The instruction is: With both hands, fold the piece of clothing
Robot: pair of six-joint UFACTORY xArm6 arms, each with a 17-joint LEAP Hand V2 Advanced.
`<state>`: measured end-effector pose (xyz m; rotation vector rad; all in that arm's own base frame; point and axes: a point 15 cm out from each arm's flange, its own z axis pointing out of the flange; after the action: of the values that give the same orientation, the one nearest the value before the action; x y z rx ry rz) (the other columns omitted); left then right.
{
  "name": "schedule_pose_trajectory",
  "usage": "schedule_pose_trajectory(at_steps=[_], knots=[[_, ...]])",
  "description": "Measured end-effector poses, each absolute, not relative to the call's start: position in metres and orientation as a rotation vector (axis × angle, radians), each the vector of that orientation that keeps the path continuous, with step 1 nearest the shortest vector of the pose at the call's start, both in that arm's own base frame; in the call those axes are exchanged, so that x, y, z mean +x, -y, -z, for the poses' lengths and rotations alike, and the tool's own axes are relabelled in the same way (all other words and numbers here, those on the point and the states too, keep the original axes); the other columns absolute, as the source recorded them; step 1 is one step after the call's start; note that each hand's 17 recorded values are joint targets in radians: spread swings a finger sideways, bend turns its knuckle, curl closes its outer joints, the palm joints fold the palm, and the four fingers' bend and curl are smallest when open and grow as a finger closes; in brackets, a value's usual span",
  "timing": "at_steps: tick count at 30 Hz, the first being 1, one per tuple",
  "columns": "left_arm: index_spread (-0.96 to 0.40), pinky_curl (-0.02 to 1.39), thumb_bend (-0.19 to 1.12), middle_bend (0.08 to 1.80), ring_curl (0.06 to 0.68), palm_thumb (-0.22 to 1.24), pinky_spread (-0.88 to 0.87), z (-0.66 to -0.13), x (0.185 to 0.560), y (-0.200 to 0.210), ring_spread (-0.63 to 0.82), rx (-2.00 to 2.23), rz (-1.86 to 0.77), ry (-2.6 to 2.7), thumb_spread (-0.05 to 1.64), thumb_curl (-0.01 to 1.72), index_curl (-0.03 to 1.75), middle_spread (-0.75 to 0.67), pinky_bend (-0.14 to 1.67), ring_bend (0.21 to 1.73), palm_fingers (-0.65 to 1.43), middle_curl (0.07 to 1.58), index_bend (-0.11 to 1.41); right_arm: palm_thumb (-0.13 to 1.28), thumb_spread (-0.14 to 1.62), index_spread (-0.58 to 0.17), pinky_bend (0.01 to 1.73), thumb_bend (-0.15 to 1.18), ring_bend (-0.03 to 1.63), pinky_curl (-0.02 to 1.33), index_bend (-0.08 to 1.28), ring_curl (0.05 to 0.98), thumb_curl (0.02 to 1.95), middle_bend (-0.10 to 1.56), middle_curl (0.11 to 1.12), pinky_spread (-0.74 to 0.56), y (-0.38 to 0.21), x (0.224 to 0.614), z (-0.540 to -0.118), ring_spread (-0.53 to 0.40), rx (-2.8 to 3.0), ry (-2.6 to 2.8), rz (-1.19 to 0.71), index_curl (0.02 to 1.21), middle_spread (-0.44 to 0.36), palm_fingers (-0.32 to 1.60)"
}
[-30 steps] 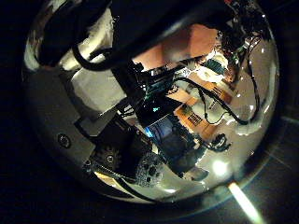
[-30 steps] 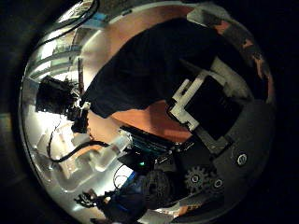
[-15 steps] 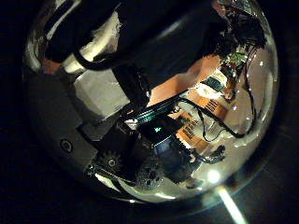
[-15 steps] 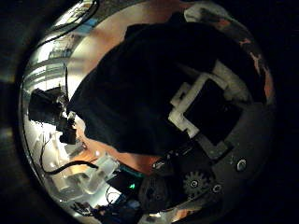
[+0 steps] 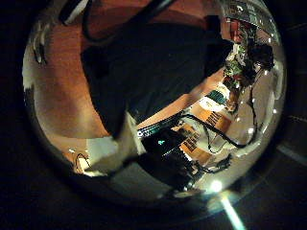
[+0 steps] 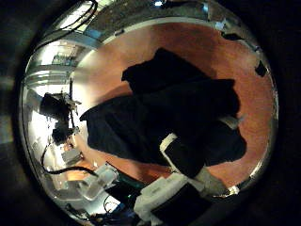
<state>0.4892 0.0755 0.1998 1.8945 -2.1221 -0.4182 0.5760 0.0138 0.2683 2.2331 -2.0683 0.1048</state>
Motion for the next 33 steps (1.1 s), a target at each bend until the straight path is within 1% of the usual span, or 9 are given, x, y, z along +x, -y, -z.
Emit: schedule_pose_trajectory(at_steps=[3, 6, 8, 13, 18, 26, 29, 33], knots=[[-0.23, 0.64, -0.03, 0.21, 0.384, 0.34, -0.17, -0.216, 0.493, -0.076, -0.04, 1.926, 0.348, 2.124, 1.14, 0.37, 0.86, 0.13, 0.73, 0.99, -0.08, 0.54, 0.15, 0.56, 1.3, -0.425, 0.76, -0.02, 0.86, 0.52, 0.18, 0.446, 0.35, 0.44, 0.52, 0.28, 0.014, 0.565, -0.275, -0.048, 2.186, 2.092, -0.071, 0.51, -0.068, 0.07], [-0.15, 0.61, -0.03, 0.19, 0.358, 0.32, -0.03, -0.228, 0.491, -0.072, 0.05, 1.919, 0.299, 2.142, 1.14, 0.36, 0.76, 0.22, 0.66, 0.93, -0.08, 0.5, 0.14, 0.53, 1.31, -0.414, 0.7, -0.02, 0.83, 0.49, 0.18, 0.425, 0.34, 0.43, 0.5, 0.32, 0.037, 0.551, -0.275, -0.041, 2.142, 2.091, -0.013, 0.48, -0.065, 0.09], [-0.11, 0.58, -0.03, 0.18, 0.346, 0.31, 0.05, -0.229, 0.484, -0.069, 0.09, 1.898, 0.295, 2.144, 1.14, 0.35, 0.71, 0.25, 0.62, 0.91, -0.07, 0.48, 0.14, 0.51, 1.31, -0.403, 0.67, -0.02, 0.81, 0.47, 0.18, 0.413, 0.33, 0.43, 0.49, 0.33, 0.05, 0.543, -0.274, -0.034, 2.122, 2.082, 0.023, 0.46, -0.063, 0.09], [-0.05, 0.54, -0.02, 0.17, 0.32, 0.3, 0.19, -0.228, 0.465, -0.051, 0.16, 1.837, 0.31, 2.169, 1.14, 0.34, 0.6, 0.29, 0.57, 0.85, -0.04, 0.43, 0.15, 0.44, 1.27, -0.377, 0.62, -0.03, 0.74, 0.42, 0.16, 0.38, 0.31, 0.4, 0.46, 0.35, 0.074, 0.525, -0.258, -0.004, 2.089, 2.041, 0.115, 0.42, -0.049, 0.07], [-0.03, 0.5, -0.02, 0.17, 0.302, 0.3, 0.26, -0.225, 0.444, -0.036, 0.2, 1.791, 0.327, 2.19, 1.14, 0.33, 0.53, 0.3, 0.54, 0.82, -0.02, 0.39, 0.16, 0.4, 1.21, -0.35, 0.58, -0.03, 0.69, 0.39, 0.15, 0.352, 0.3, 0.38, 0.44, 0.35, 0.08, 0.512, -0.229, 0.027, 2.046, 1.989, 0.221, 0.38, -0.038, 0.06], [-0.02, 0.46, -0.02, 0.17, 0.285, 0.3, 0.3, -0.232, 0.42, -0.02, 0.21, 1.761, 0.325, 2.234, 1.14, 0.33, 0.46, 0.31, 0.51, 0.81, 0.0, 0.35, 0.18, 0.41, 1.12, -0.309, 0.54, -0.02, 0.65, 0.36, 0.15, 0.321, 0.3, 0.35, 0.41, 0.34, 0.085, 0.504, -0.183, 0.047, 2.006, 1.931, 0.331, 0.33, -0.02, 0.08], [-0.02, 0.45, -0.02, 0.18, 0.279, 0.3, 0.3, -0.232, 0.412, -0.019, 0.22, 1.761, 0.325, 2.241, 1.15, 0.32, 0.44, 0.31, 0.5, 0.8, 0.01, 0.34, 0.18, 0.42, 1.09, -0.282, 0.53, -0.02, 0.65, 0.35, 0.16, 0.314, 0.3, 0.34, 0.4, 0.33, 0.083, 0.499, -0.169, 0.05, 1.989, 1.909, 0.371, 0.33, -0.01, 0.11], [-0.02, 0.43, -0.02, 0.18, 0.273, 0.3, 0.3, -0.232, 0.404, -0.019, 0.22, 1.754, 0.321, 2.25, 1.14, 0.32, 0.42, 0.3, 0.49, 0.79, 0.02, 0.33, 0.18, 0.44, 1.07, -0.25, 0.52, -0.02, 0.68, 0.33, 0.16, 0.312, 0.31, 0.35, 0.4, 0.31, 0.081, 0.491, -0.155, 0.017, 1.965, 1.881, 0.418, 0.32, -0.003, 0.19]])
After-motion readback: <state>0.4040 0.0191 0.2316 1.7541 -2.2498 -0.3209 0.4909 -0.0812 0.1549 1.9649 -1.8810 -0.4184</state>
